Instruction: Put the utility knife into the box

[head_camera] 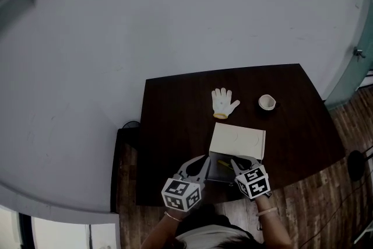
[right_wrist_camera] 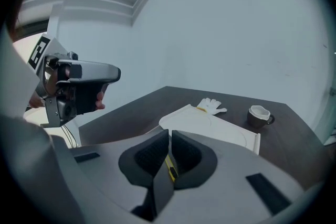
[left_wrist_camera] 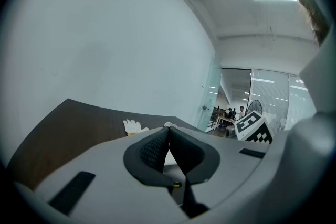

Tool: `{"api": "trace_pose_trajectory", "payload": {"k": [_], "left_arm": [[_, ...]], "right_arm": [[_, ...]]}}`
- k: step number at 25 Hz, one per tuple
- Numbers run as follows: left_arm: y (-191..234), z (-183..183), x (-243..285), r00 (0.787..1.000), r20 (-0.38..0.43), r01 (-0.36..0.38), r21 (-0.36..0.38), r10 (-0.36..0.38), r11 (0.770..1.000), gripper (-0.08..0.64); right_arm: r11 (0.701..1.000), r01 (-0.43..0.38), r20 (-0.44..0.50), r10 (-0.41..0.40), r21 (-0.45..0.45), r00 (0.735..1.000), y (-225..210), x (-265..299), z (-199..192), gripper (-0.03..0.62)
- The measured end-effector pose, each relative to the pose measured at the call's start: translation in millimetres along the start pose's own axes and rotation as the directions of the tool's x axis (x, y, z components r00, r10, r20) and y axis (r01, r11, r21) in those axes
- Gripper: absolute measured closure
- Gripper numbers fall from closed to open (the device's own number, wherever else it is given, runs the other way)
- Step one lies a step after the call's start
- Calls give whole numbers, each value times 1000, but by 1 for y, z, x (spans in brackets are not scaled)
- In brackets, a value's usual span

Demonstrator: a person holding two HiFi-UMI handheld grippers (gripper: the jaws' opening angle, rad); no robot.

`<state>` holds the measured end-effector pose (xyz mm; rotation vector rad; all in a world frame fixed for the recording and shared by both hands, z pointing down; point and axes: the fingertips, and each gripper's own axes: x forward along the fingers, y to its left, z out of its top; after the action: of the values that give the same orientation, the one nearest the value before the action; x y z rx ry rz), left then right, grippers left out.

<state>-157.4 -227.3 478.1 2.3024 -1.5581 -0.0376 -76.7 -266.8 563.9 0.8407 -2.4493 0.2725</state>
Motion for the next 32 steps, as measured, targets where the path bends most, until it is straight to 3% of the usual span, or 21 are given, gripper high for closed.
{"api": "trace_pose_trajectory", "payload": {"k": [18,32], "left_arm": [[-18,27,0,1000,-15,18,82,-17,997,541],[-46,36,3,998,-17,57,150,-55,987,541]], "right_arm": [[997,69,206,-75,41,976,-1,-62,58,583],[992,99,285,-116,73,952,-6,-104,73,584]]}}
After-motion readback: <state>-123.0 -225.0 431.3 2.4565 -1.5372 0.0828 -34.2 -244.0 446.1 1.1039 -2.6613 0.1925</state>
